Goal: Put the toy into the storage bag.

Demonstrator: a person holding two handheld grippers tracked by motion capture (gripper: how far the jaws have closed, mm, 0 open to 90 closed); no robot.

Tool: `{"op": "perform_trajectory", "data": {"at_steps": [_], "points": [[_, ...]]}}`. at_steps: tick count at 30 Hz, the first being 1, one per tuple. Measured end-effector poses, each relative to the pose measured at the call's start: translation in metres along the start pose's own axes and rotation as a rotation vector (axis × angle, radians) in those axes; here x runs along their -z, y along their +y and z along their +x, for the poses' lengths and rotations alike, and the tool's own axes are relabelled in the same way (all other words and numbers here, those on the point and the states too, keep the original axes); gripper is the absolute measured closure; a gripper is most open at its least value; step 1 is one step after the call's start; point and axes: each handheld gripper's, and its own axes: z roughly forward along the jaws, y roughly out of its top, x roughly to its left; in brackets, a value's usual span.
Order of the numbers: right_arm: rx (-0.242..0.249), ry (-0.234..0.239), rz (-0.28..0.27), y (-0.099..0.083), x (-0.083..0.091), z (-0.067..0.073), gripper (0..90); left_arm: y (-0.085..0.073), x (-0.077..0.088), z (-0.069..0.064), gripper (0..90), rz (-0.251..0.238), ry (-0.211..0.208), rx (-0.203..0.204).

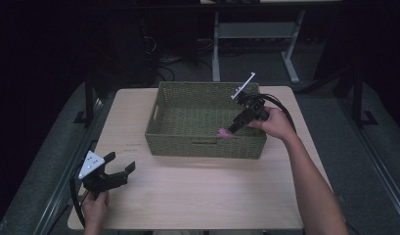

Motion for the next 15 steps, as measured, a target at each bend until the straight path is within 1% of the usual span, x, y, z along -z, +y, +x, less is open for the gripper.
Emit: {"op": "perform_trajectory", "data": {"at_steps": [7,9,12,15], "points": [[0.023,-0.010,-0.018,0.001,0.010,0.011,37.5,0.000,0.000,-0.001,13.3,0.001,-0.004,-0.003],[0.029,-0.019,-0.024,0.000,0.013,0.014,36.6,0.000,-0.001,-0.001,13.3,0.003,-0.006,-0.002],[0.038,-0.025,-0.051,0.000,0.021,0.020,36.6,0.000,-0.001,-0.001,13.3,0.005,-0.005,-0.002],[0.036,-0.028,-0.061,-0.002,0.027,0.024,35.7,0.000,0.000,-0.001,13.3,0.004,-0.003,-0.003]]}}
